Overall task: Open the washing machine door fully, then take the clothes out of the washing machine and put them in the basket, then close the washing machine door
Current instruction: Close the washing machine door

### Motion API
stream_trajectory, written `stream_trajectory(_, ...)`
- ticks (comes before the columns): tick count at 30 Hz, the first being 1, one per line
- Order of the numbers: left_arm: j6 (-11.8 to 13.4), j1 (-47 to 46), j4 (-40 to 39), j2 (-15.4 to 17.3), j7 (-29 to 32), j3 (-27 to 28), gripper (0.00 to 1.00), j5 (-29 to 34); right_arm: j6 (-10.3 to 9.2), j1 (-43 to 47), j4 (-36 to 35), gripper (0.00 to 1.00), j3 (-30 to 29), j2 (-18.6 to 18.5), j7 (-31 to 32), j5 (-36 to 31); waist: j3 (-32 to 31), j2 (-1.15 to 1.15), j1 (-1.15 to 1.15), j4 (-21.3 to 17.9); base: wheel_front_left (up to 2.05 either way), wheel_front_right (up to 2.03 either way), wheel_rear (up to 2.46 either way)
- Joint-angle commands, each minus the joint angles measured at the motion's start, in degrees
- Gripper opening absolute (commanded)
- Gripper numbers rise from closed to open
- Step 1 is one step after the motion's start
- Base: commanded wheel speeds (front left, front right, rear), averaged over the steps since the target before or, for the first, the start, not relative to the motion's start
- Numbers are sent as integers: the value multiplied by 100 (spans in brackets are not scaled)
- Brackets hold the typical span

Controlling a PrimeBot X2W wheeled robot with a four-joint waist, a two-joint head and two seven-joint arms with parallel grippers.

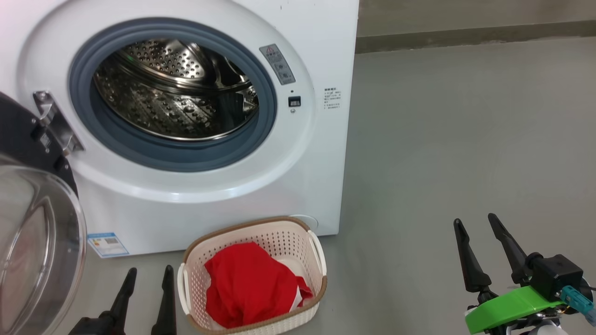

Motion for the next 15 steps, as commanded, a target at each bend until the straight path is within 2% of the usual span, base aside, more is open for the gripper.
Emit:
stream_trajectory(1,-67,-201,-165,57,-70,178,100,19,36,-172,-128,100,119,-75,-37,21,2,0,0,2,-114,114,0)
stream_trajectory(7,-108,-213,-293,48,-70,202,100,-75,36,-180,-121,100,111,-78,-37,23,1,0,0,17,-66,66,0)
stream_trajectory(15,-75,-193,-369,42,-70,234,100,-27,36,-180,-124,100,122,-58,-37,26,6,0,0,23,-3,3,0)
